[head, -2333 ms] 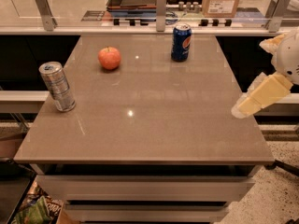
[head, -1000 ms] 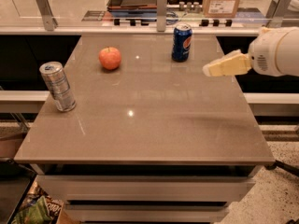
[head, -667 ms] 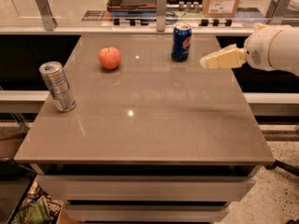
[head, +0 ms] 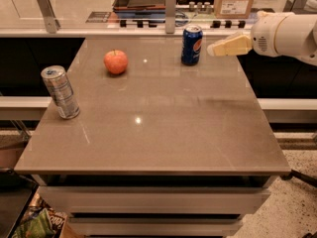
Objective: Move pepsi can near redbull can
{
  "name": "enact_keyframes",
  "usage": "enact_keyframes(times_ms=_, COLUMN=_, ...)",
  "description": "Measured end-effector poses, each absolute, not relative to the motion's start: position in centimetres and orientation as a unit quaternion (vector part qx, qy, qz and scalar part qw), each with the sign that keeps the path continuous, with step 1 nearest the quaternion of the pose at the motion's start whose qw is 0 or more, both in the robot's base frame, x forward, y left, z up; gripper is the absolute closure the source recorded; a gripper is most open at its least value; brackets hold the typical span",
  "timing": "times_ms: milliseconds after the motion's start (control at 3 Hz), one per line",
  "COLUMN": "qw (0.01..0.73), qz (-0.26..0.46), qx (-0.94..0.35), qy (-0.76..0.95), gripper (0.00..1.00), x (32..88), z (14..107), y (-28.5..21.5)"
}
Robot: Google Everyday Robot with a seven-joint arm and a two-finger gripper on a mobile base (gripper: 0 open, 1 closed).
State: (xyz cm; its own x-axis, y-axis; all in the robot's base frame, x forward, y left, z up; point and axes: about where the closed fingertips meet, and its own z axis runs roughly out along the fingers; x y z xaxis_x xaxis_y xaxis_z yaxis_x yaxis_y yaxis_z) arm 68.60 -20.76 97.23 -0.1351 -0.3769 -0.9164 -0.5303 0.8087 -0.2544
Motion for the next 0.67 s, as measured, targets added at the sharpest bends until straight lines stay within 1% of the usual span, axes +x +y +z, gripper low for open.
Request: enact_keyframes(times_ms=667, qw=0.588, qz=0.070, qx=-0.293, qy=0.750, gripper=0.00, x=69.27, z=96.87, y=-20.54)
